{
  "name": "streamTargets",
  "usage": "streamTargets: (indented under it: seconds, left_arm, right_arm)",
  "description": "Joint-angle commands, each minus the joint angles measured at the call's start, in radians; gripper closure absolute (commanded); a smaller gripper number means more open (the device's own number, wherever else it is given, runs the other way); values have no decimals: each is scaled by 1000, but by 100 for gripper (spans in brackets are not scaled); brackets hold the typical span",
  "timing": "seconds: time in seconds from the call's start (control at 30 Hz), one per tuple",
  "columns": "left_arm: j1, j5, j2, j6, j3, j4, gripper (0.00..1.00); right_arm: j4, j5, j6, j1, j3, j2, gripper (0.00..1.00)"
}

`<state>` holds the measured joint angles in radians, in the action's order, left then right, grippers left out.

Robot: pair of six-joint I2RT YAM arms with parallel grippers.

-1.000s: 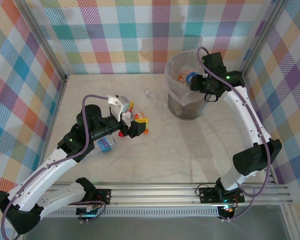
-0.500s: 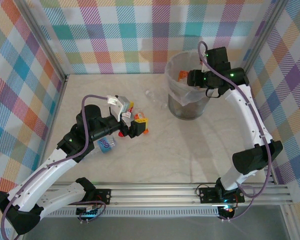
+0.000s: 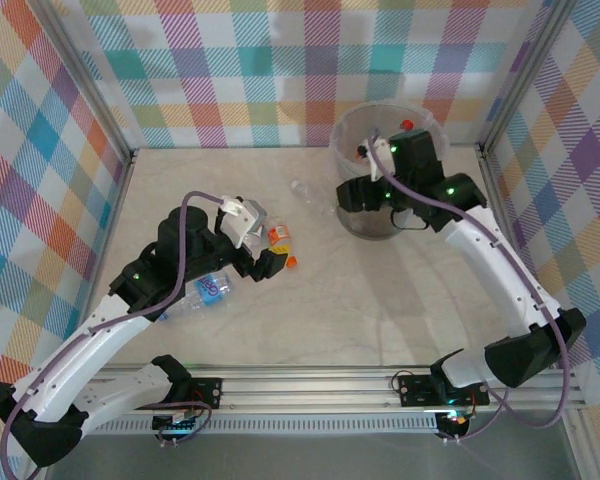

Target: Put the plastic bottles in the bin

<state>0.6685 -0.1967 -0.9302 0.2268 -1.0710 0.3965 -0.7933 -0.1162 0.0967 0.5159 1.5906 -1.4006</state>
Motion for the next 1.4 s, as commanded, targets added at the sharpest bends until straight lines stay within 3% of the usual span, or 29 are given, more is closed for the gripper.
streamTargets:
  seconds: [0.0,0.37,0.67,1.0,1.37]
  left_arm:
    - [-10,-2,16,38,-47,119,0]
    - [-10,92,221,-55,199,47,0]
    - [-11,104,220,-64,241,18,0]
    - [-11,113,205,-66,253,14,0]
    - [-10,110,205,-67,253,19,0]
  right_arm:
    - [44,63,-31,64,-54,9,35]
    - [98,158,-116,192,-44,-161,33]
    - [90,294,-214,223,111,-422,33]
    - [54,512,-301,222,374,-741,31]
    - [-125,506,-275,151,744,-1025,25]
